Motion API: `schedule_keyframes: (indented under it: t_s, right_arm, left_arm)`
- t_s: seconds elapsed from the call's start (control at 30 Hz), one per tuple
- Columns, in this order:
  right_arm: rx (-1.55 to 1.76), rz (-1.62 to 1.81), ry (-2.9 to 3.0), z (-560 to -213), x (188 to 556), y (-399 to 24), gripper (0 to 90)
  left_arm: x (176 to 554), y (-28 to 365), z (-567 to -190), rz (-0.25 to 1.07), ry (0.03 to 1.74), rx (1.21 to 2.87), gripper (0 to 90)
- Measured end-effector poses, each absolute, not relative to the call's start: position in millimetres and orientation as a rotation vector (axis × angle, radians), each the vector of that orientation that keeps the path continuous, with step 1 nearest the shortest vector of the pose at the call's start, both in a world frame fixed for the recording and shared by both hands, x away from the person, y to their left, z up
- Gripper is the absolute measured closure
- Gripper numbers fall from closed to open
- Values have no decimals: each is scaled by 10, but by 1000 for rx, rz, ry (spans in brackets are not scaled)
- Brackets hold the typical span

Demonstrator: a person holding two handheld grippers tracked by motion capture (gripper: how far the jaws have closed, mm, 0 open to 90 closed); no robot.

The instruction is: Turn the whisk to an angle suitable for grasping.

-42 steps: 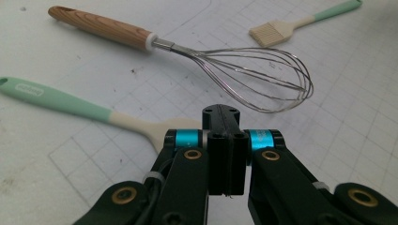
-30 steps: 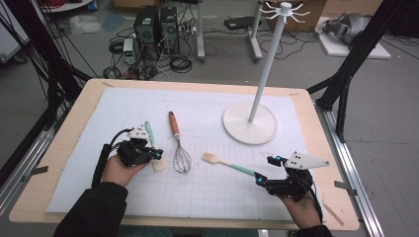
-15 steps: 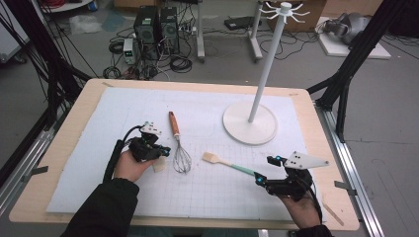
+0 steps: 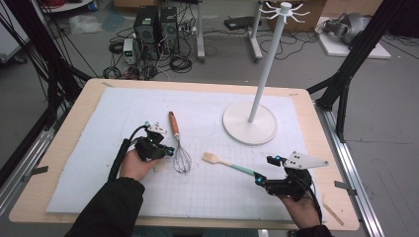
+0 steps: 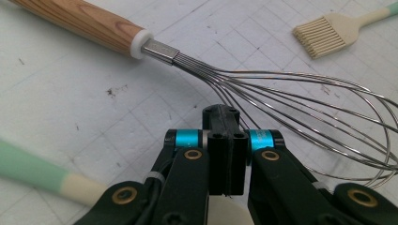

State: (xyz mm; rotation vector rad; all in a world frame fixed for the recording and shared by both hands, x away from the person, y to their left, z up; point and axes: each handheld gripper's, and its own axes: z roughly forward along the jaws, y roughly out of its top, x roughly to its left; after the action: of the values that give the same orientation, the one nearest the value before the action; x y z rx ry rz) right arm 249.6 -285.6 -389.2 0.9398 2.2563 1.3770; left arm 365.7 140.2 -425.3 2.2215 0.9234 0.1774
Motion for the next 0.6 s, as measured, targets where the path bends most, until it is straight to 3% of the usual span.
schedule_keyframes:
  t_s: [0.6]
  right_arm:
    - [935,1383,2262,-3885,2493,-2849,250]
  left_arm:
    - [3649,1358,-4280,162,905,2242,897]
